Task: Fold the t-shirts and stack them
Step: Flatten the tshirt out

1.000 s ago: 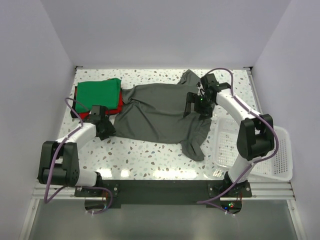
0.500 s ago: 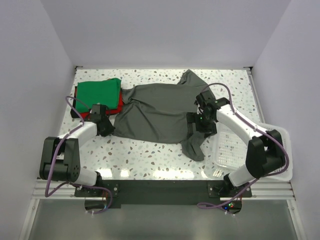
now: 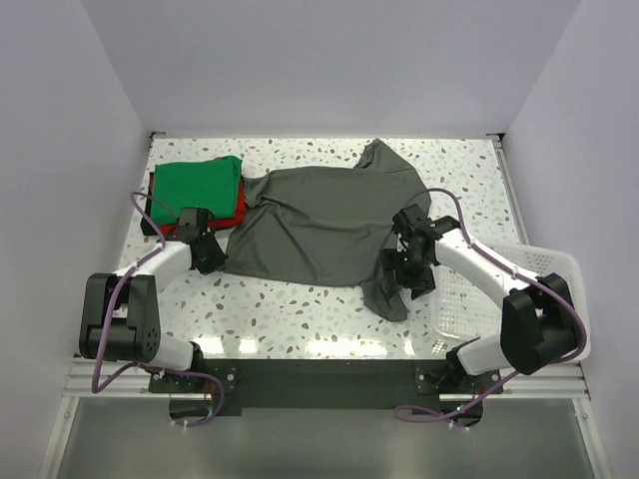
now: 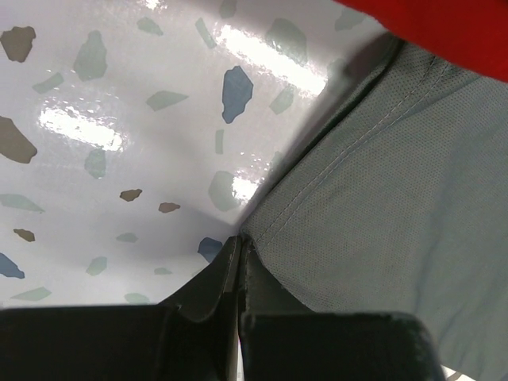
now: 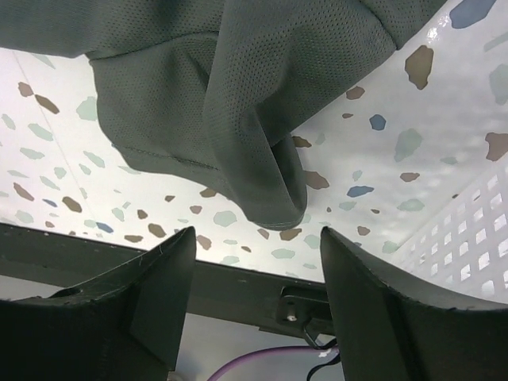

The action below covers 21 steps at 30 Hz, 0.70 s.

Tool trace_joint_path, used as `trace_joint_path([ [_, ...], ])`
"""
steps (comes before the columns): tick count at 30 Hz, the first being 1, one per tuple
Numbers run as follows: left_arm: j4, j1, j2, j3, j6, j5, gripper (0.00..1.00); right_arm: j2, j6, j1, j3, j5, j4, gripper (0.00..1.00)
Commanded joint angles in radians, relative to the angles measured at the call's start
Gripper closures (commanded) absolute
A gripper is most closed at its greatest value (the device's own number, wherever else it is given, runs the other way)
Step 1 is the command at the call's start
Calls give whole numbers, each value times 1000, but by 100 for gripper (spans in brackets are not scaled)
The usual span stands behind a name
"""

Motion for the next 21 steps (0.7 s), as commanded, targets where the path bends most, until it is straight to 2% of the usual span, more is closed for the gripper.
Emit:
trace_joint_path([
  [1,-25,22,-21,28,37,10,100,2,-4,-1,-35,20,14,33],
  [10,-49,71,-70,35,52,22,100,33,5,5,-95,8,71,39],
  [18,-58,88,-78,40,69,24,100,69,21,20,-119,-24,106,41],
  [21,-64,92,-81,38,80,27,100,82,19,23,-135,-63,126,47],
])
